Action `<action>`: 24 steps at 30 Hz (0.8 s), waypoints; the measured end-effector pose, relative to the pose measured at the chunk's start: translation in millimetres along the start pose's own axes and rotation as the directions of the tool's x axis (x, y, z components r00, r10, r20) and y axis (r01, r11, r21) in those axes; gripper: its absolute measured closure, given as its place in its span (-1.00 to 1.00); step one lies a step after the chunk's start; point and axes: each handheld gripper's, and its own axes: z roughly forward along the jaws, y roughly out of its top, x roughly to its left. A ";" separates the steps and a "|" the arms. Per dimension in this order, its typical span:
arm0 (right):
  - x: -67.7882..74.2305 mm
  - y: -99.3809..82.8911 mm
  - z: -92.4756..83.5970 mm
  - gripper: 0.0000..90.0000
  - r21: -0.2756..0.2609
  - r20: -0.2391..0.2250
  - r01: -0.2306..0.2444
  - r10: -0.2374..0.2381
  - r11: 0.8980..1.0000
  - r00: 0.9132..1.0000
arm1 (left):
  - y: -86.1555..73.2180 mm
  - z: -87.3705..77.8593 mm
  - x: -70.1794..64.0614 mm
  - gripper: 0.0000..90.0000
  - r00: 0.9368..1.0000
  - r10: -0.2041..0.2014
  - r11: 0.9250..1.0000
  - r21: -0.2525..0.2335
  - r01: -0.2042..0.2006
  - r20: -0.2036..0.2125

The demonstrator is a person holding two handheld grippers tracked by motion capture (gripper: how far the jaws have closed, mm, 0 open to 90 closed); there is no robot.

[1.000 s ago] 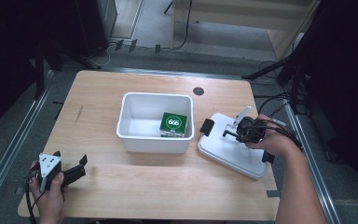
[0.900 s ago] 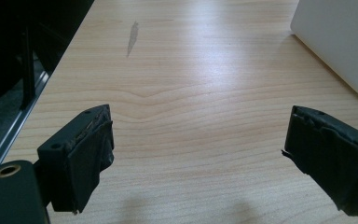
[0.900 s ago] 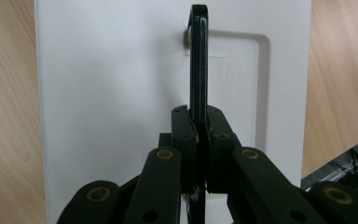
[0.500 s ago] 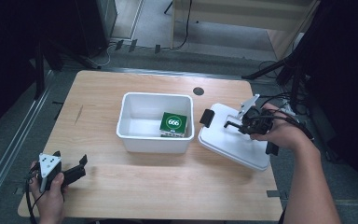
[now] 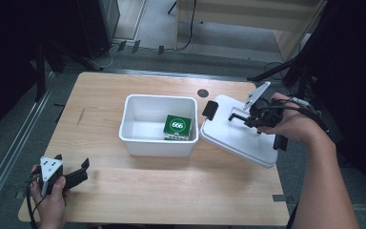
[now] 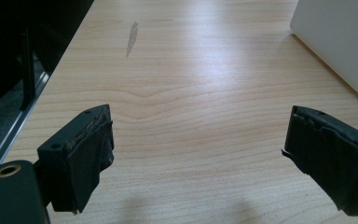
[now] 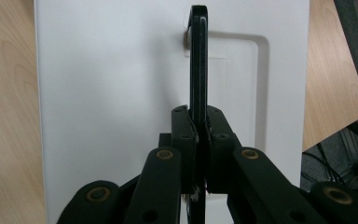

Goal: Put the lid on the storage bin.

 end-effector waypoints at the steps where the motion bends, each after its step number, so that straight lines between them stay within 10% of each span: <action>1: 0.9 2.6 -1.8 0.89 -0.004 -0.003 0.002 -0.002 1.000 1.000 | 0.0 0.0 0.0 -0.81 1.000 0.001 1.000 0.001 -0.001 0.000; 24: 23.5 84.7 -12.6 0.89 -0.035 -0.022 0.139 -0.140 0.990 0.990 | 0.2 -0.1 1.3 -0.81 1.000 -0.004 1.000 0.000 0.004 0.006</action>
